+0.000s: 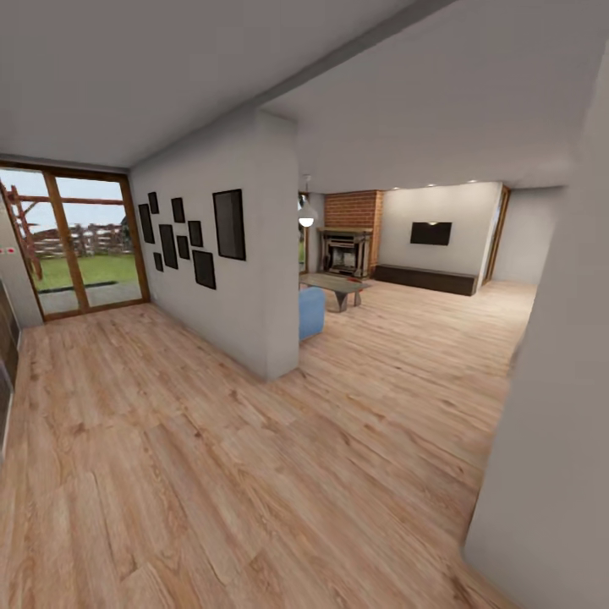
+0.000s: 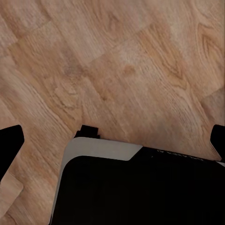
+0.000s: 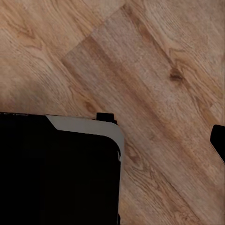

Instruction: Move the two storage containers from the living room to the garage. In the garage, place one container on the floor and stack the other container on top of it (either order is fine).

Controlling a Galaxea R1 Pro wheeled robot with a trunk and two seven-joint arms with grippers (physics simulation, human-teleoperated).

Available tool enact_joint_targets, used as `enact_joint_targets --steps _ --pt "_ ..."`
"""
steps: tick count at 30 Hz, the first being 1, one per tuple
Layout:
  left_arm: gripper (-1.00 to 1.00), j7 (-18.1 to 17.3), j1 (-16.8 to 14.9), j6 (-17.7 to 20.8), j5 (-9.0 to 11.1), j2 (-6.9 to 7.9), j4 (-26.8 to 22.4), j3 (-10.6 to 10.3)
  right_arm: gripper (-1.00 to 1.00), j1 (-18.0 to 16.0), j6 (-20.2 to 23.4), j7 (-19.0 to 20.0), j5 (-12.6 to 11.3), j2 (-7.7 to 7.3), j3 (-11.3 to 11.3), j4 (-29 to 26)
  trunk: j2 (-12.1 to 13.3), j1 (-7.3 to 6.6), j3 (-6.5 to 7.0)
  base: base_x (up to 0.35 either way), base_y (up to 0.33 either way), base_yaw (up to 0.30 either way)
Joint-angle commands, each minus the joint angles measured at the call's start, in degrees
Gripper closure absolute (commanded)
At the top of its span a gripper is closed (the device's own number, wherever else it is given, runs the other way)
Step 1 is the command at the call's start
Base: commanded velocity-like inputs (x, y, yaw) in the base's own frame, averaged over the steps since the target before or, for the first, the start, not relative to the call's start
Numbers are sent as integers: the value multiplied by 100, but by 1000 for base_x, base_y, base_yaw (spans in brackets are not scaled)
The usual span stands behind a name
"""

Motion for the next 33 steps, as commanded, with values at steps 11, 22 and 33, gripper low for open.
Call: enact_joint_targets --steps 11,22,33 --pt "-100 11 -5 -7 24 11 5 17 -100 -8 -24 -3 -67 0 49 18 -7 5 -9 322 0 2" --pt "-100 7 -5 -24 24 11 5 17 -100 -8 -40 42 -3 -2 79 18 -7 5 -9 322 0 0" --pt "-100 8 -5 -23 24 14 5 17 -100 -8 -50 67 0 2 87 18 -7 5 -9 322 0 0"
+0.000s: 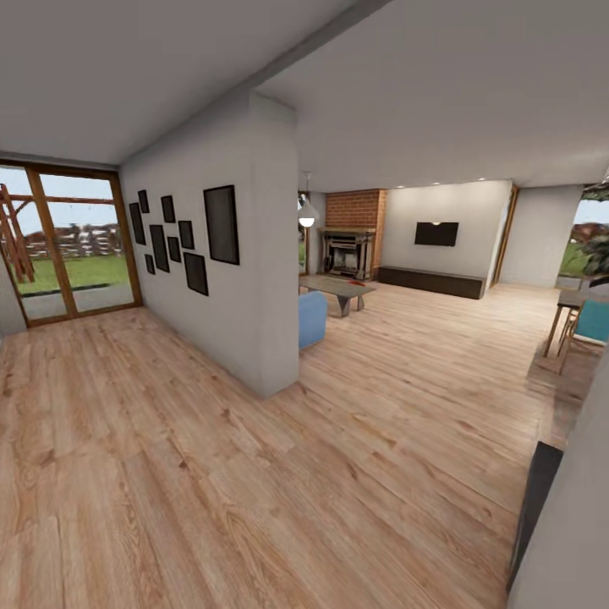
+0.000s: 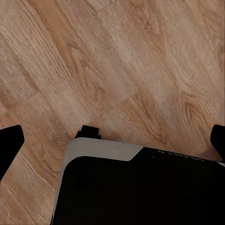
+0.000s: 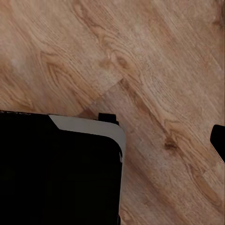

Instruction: Move the two storage containers from the living room to the garage. In the garage, place one container on the floor and stack the other container on top of it (either order is fine).

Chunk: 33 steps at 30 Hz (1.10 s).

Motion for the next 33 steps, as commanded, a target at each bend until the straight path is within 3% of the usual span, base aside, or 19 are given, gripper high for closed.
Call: enact_joint_targets --steps 1,33 --pt "-100 9 -5 -19 23 -1 5 15 -100 -8 -34 -3 -54 2 49 18 -7 5 -9 322 0 0" --pt "-100 9 -5 -19 23 0 5 15 -100 -8 -35 3 -59 11 49 18 -7 5 -9 322 0 0"
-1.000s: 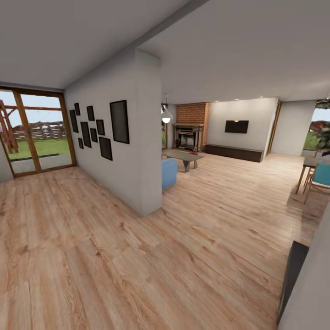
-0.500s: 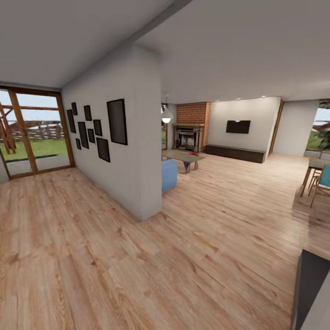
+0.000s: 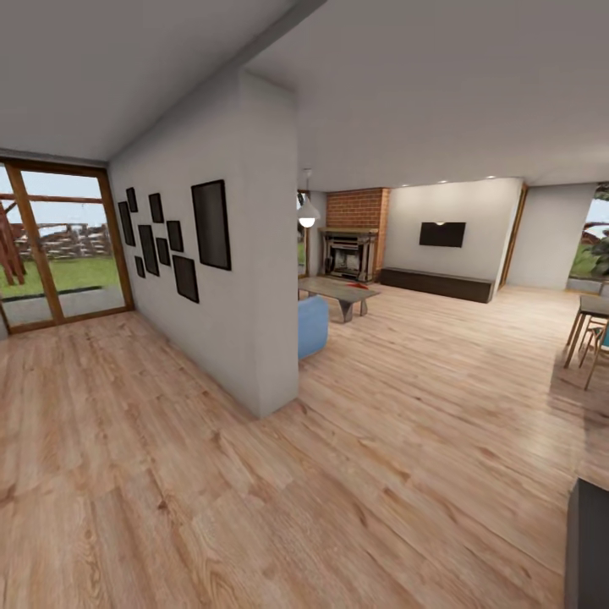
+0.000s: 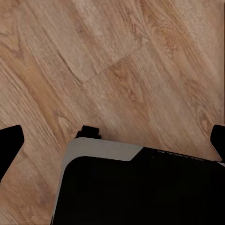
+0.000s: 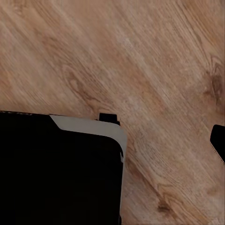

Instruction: Move the two storage containers from the living room to the garage. In the garage, place one container on the floor and stack the other container on top of it (either order is fine).

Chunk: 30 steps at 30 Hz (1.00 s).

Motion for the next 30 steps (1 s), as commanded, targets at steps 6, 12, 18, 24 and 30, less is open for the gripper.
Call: enact_joint_targets --steps 6,12,18,24,30 --pt "-100 10 -5 -19 23 -2 5 15 -100 -8 -33 -5 -76 11 44 18 -7 5 -9 322 0 -11" --pt "-100 7 -5 -19 23 -2 5 15 -100 -8 -33 -8 -121 11 18 18 -7 5 -9 322 0 -213" --pt "-100 6 -5 -19 23 -2 5 15 -100 -8 -33 -8 -123 11 14 18 -7 5 -9 322 0 -279" --pt "-100 6 -5 -19 23 -2 5 15 -100 -6 -33 -9 -110 15 17 18 -7 5 -9 323 0 -248" --pt "-100 6 -5 -19 23 -2 5 15 -100 -8 -33 -9 -95 11 21 18 -7 5 -9 322 0 -34"
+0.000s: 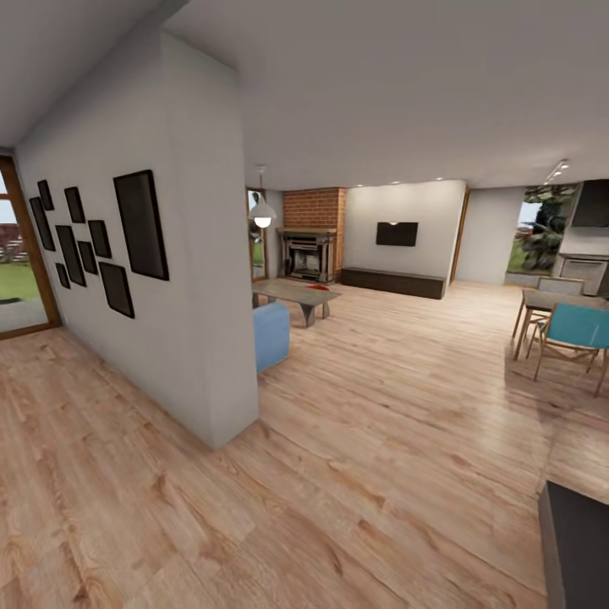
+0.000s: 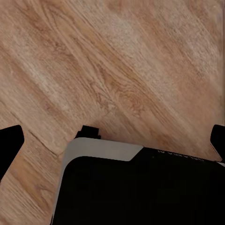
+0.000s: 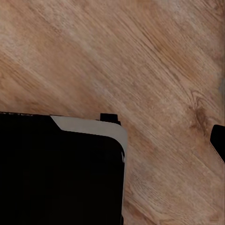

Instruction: Move the two storage containers from the living room to the garage. In the garage, place one container on the floor and stack the other container on top of it (either order is fine).

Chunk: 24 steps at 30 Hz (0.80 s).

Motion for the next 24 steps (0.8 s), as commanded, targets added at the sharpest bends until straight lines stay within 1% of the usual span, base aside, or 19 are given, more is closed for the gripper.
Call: enact_joint_targets --steps 1,8,11,24 --pt "-100 11 -5 -19 23 -2 5 15 -100 -8 -33 -3 -53 2 48 18 -7 5 -9 323 0 -3" --pt "-100 11 -5 -17 23 -2 5 15 -100 -8 -33 -3 -70 1 43 18 -7 5 -9 322 0 -1" --pt "-100 11 -5 -14 23 -2 5 15 -100 -8 -33 -3 -72 7 47 18 -7 5 -9 322 0 -98" --pt "-100 11 -5 -14 23 -2 5 15 -100 -8 -33 -3 -74 11 50 18 -7 5 -9 322 0 -267"
